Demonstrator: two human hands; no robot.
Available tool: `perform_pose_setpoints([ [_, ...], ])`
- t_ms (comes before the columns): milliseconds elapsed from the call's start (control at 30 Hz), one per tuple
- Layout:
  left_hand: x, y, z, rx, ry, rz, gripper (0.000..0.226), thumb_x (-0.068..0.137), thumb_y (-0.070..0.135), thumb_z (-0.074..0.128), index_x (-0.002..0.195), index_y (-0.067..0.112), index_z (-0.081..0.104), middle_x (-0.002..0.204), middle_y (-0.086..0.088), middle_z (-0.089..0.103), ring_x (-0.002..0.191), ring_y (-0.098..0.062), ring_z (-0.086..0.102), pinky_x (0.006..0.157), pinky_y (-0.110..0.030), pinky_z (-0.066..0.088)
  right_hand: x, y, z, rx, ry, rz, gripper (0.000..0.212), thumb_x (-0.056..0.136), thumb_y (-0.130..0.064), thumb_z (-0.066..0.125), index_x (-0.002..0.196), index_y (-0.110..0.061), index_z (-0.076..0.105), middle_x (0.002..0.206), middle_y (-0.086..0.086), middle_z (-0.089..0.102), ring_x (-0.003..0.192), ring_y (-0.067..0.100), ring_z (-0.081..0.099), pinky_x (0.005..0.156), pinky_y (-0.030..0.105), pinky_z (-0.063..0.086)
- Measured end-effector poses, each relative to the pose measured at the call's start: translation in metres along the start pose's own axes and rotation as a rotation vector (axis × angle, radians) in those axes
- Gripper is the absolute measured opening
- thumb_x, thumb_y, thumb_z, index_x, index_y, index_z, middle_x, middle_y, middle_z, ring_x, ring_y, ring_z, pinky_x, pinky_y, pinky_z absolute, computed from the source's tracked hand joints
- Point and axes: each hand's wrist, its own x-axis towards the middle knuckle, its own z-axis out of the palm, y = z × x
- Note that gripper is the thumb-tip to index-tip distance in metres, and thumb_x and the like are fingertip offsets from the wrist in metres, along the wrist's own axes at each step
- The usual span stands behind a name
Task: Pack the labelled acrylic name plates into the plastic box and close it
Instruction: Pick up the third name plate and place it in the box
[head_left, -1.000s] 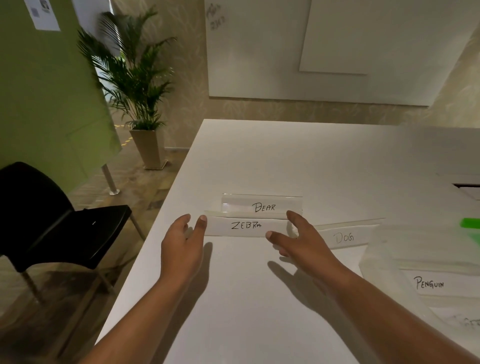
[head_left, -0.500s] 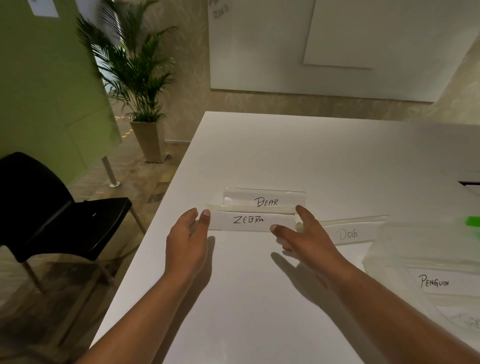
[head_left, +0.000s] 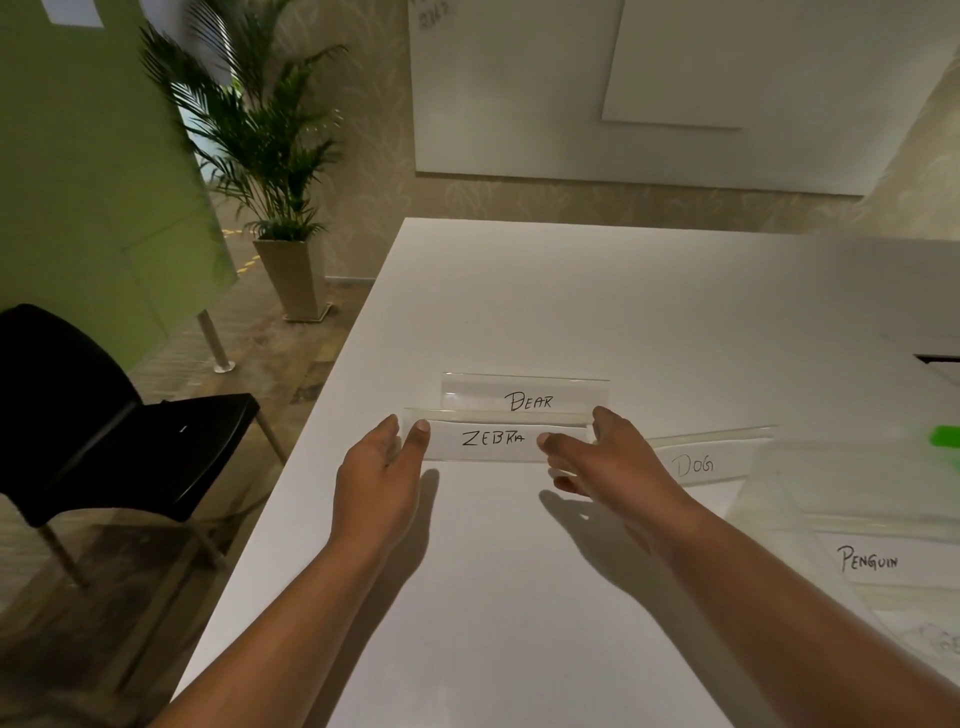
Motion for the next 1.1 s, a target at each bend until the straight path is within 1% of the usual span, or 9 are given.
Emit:
perform_pose_setpoints([
  [267, 0.005, 0.0, -0.003, 0.072, 0.084, -0.005, 0.036, 0.091, 0.029, 0.062, 0.117, 0.004, 0.066, 0.114, -0.008, 0.071, 0.108, -0.023, 0.064, 0.092, -0.034, 0.051, -0.002, -0.003, -0.003, 0.061, -0.033, 0.0, 0.029, 0.081, -0.029, 0.073, 0.08, -0.015, 0.049, 0.091, 0.001, 0.051, 0.097, 0.029, 0.071, 0.086, 0.049, 0.057],
  [333, 0.003, 0.001, -0.005, 0.085, 0.138, -0.02, 0.035, 0.089, 0.022, 0.066, 0.12, 0.006, 0.066, 0.114, -0.005, 0.072, 0.103, -0.017, 0.065, 0.091, -0.028, 0.048, -0.007, -0.006, -0.004, 0.03, -0.01, -0.018, 0.029, 0.083, -0.027, 0.072, 0.099, -0.007, 0.059, 0.11, 0.014, 0.06, 0.098, 0.029, 0.07, 0.088, 0.05, 0.056],
  [367, 0.001, 0.002, -0.006, 0.073, 0.168, -0.024, 0.038, 0.087, 0.02, 0.069, 0.123, 0.008, 0.065, 0.114, -0.003, 0.071, 0.102, -0.014, 0.065, 0.095, -0.03, 0.048, -0.011, -0.008, -0.004, 0.009, 0.013, -0.028, 0.044, 0.084, -0.026, 0.072, 0.114, 0.001, 0.054, 0.129, 0.008, 0.036, 0.099, 0.033, 0.069, 0.09, 0.053, 0.054],
  [467, -0.006, 0.007, -0.012, -0.001, 0.22, -0.034, 0.033, 0.084, 0.015, 0.073, 0.117, 0.012, 0.069, 0.103, -0.002, 0.073, 0.095, -0.015, 0.068, 0.092, -0.035, 0.054, -0.023, -0.013, -0.007, -0.05, 0.063, -0.083, 0.063, 0.084, -0.027, 0.071, 0.122, 0.01, 0.037, 0.123, -0.004, 0.026, 0.101, 0.041, 0.066, 0.09, 0.057, 0.052],
  [500, -0.009, 0.01, -0.015, -0.052, 0.223, -0.041, 0.03, 0.083, 0.014, 0.073, 0.113, 0.012, 0.071, 0.098, -0.001, 0.074, 0.091, -0.015, 0.069, 0.087, -0.031, 0.055, -0.028, -0.013, -0.008, -0.054, 0.067, -0.089, 0.063, 0.083, -0.028, 0.071, 0.121, 0.009, 0.037, 0.092, -0.011, 0.039, 0.101, 0.041, 0.066, 0.089, 0.056, 0.053],
  [533, -0.013, 0.012, -0.019, -0.113, 0.214, -0.055, 0.028, 0.083, 0.013, 0.074, 0.11, 0.013, 0.071, 0.094, 0.0, 0.074, 0.086, -0.013, 0.07, 0.08, -0.026, 0.055, -0.033, -0.012, -0.01, -0.053, 0.075, -0.091, 0.059, 0.084, -0.028, 0.071, 0.12, 0.008, 0.04, 0.123, 0.016, 0.059, 0.099, 0.039, 0.067, 0.087, 0.053, 0.055],
  [700, -0.042, 0.025, -0.044, -0.495, 0.083, -0.157, 0.026, 0.078, 0.007, 0.075, 0.102, 0.015, 0.072, 0.079, 0.002, 0.076, 0.068, -0.006, 0.069, 0.066, -0.017, 0.055, -0.066, -0.007, -0.02, 0.026, 0.125, -0.11, 0.051, 0.087, -0.024, 0.068, 0.131, -0.005, 0.05, 0.135, -0.008, 0.056, 0.081, 0.013, 0.074, 0.081, 0.039, 0.059],
  [867, -0.087, 0.039, -0.065, -0.708, 0.04, -0.204, 0.037, 0.062, 0.01, 0.075, 0.099, 0.012, 0.071, 0.08, -0.001, 0.076, 0.073, -0.009, 0.07, 0.069, -0.022, 0.059, -0.104, 0.01, -0.037, 0.186, 0.204, -0.085, 0.045, 0.088, -0.02, 0.068, 0.132, -0.019, 0.057, 0.116, -0.003, 0.069, 0.079, 0.018, 0.075, 0.078, 0.038, 0.058],
  [1100, -0.127, 0.052, -0.077, -0.73, 0.011, -0.132, 0.045, 0.046, 0.02, 0.079, 0.09, 0.011, 0.074, 0.075, -0.002, 0.074, 0.067, -0.01, 0.07, 0.066, -0.02, 0.057, -0.147, 0.016, -0.058, 0.271, 0.238, -0.136, 0.008, 0.084, -0.015, 0.071, 0.084, -0.012, 0.078, 0.076, 0.006, 0.074, 0.061, 0.011, 0.063, 0.061, 0.03, 0.05],
])
